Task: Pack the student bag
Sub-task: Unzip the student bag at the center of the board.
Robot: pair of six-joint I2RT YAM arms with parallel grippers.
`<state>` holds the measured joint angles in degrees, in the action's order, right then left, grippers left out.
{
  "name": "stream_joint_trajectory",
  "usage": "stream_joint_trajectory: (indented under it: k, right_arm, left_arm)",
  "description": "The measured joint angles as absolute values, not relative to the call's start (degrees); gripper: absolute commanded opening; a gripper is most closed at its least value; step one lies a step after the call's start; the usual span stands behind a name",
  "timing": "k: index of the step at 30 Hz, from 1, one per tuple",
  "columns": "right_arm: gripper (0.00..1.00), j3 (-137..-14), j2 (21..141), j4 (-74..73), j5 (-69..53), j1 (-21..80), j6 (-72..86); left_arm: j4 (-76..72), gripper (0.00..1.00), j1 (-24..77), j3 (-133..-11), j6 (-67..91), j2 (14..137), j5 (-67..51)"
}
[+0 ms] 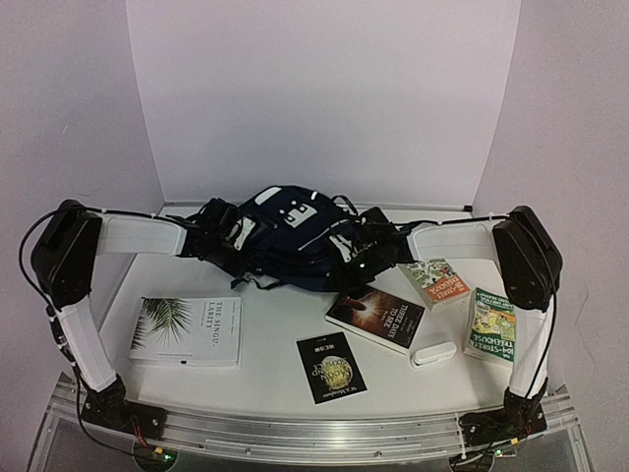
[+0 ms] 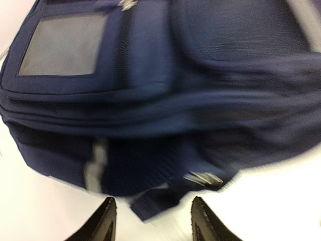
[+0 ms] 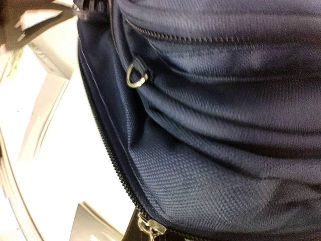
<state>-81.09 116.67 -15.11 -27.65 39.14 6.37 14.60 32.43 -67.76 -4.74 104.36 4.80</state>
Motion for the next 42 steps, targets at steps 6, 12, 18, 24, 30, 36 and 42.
stream_joint_trajectory:
  k: [6,12,18,24,30,36,42]
  right_arm:
    - [0.00,-83.53,117.33,-16.81,-29.50,39.16,7.28]
    - [0.00,-84.92,118.15,-17.68,-30.50,39.31,8.05]
    - [0.00,-85.66,118.19,-18.28,-31.09,39.43,8.82]
    - [0.00,-86.26,118.19,-18.59,-31.21,39.51,9.22]
    - [0.00,-86.59,118.21,-18.52,-30.66,39.25,9.26]
    - [0.00,-85.59,118.17,-17.83,-31.00,36.91,8.46]
    - [0.00,-83.70,117.98,-16.67,-32.36,33.60,6.86]
  left_arm:
    - [8.01,0.53,39.43,-61.78,-9.25,94.16,-1.05]
    - [2.30,0.50,42.86,-61.78,-14.82,96.64,-4.63]
    - [-2.22,0.49,43.97,-62.93,-19.27,102.42,-6.33]
    - [-3.29,0.16,44.59,-68.35,-21.48,109.07,-5.60]
    - [-3.25,0.00,44.94,-69.89,-22.42,110.72,-3.40]
    - [-4.45,0.00,44.85,-67.04,-21.00,108.91,-1.34]
    - [-6.41,0.00,43.15,-62.19,-19.57,105.45,-0.40]
